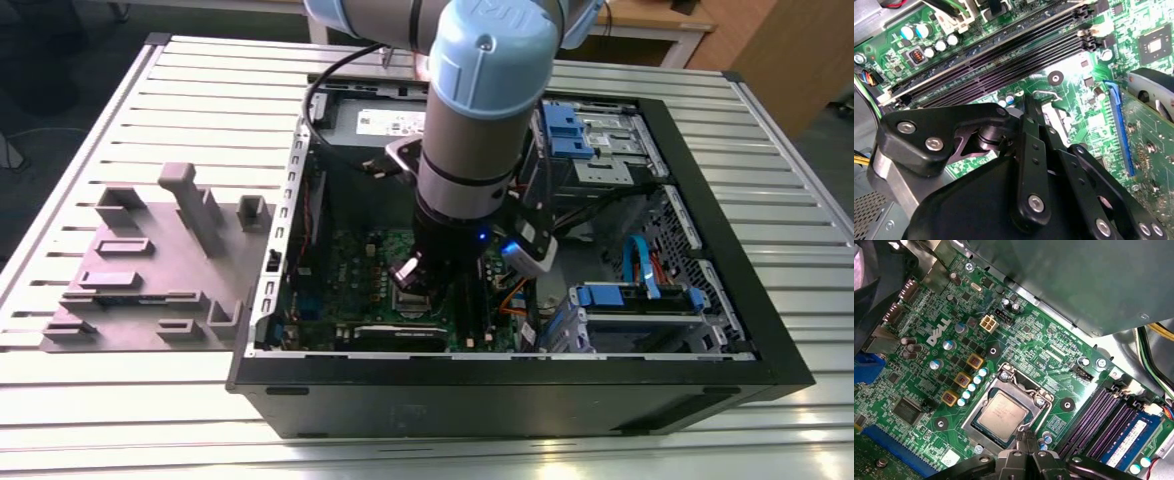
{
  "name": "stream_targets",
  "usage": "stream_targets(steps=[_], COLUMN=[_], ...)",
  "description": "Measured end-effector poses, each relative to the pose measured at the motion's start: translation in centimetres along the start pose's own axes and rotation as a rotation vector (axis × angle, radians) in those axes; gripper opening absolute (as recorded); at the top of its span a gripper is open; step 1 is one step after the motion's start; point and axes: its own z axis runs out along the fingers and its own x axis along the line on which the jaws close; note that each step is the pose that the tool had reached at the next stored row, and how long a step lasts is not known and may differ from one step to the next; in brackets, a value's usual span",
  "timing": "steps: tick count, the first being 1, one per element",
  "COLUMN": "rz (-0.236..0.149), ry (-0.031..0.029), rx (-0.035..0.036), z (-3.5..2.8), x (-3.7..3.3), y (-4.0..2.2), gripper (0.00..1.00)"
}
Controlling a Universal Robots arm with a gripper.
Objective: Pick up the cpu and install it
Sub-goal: 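Install the first cpu locking lever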
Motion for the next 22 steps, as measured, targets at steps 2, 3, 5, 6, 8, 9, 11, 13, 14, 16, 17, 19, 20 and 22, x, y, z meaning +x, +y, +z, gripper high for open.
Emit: stream_targets(steps=[2,3,5,6,8,9,11,13,14,16,17,19,20,22], rz=[0.0,0.0,0.0,0.0,0.0,0.0,0.0,0.0,0.0,0.0,0.0,0.0,0.0,0.0], ry=[-0.0008,-0.001,-0.001,-0.0009,-0.0005,-0.0005,-0.0004,-0.0002,-0.0002,-0.0007,-0.0013,-0.0016,-0.0016,-0.0021], rx=[-0.0004,-0.0005,-0.0006,-0.0005,-0.0001,-0.0001,-0.0001,0.0,0.0,-0.0003,-0.0004,-0.001,-0.0013,-0.0024], z=[0.03,0.04,0.05,0.05,0.04,0.04,0.04,0.05,0.06,0.12,0.15,0.17,0.17,0.15], x=[0.05,0.08,0.14,0.18,0.25,0.28,0.31,0.3,0.28,0.2,0.14,0.1,0.11,0.16], y=[-0.11,-0.16,-0.3,-0.37,-0.52,-0.59,-0.71,-0.79,-0.82,-0.92,-0.98,-1.01,-1.01,-1.02], gripper=[0.1,0.1,0.1,0.1,0.1,0.1,0.1,0.1,0.1,0.1,0.1,0.1,0.1,0.1])
